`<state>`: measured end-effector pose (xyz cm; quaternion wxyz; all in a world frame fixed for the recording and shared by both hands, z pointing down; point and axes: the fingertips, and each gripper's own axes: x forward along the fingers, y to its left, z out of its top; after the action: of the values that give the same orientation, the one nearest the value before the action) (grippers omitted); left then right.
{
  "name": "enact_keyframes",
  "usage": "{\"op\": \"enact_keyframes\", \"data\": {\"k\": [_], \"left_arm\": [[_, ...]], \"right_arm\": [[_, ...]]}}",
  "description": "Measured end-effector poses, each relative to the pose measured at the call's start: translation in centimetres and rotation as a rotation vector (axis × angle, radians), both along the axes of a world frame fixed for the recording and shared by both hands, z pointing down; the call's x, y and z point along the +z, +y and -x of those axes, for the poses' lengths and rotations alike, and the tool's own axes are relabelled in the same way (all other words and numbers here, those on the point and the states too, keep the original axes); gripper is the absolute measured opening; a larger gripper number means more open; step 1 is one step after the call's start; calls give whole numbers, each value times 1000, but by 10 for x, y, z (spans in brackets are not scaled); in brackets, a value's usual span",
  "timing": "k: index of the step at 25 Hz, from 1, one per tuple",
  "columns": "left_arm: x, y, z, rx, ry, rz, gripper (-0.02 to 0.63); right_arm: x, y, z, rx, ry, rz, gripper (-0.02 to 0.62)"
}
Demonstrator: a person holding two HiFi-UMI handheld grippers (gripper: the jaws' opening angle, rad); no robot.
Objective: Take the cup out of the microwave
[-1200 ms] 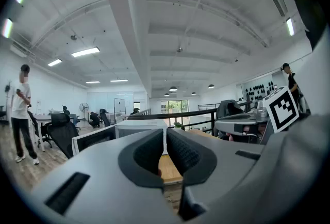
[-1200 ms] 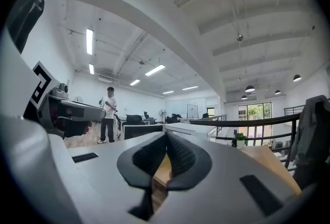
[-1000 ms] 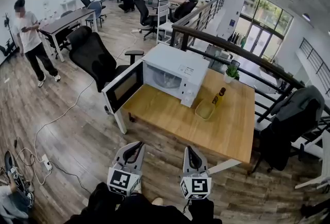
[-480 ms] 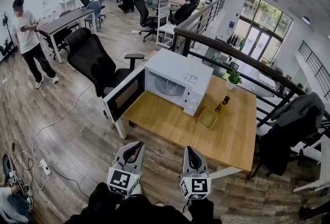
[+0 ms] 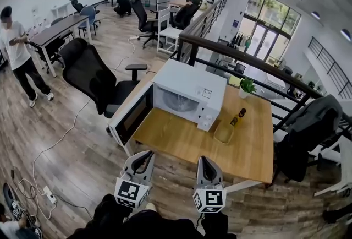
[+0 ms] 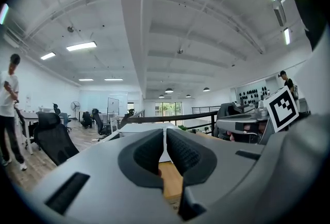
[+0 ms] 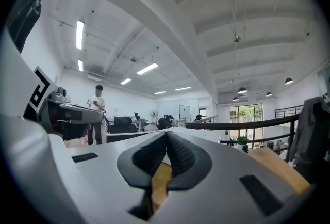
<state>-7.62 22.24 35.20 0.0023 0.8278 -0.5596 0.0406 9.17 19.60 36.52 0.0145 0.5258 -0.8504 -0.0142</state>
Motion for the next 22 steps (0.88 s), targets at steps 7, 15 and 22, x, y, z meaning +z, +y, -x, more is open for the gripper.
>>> {"op": "enact_keyframes", "data": {"k": [7,15,22], "left_arm": [[11,-30,29,59,7,1,37],[26,-68,36,93,18,25,37],[33,-116,30,112,1,37,37]], "right_arm": [[7,-17,26,61,17,5,15],[19,-49,36,89,29,22,15],[33,-96,33,99,19,42,15]]}}
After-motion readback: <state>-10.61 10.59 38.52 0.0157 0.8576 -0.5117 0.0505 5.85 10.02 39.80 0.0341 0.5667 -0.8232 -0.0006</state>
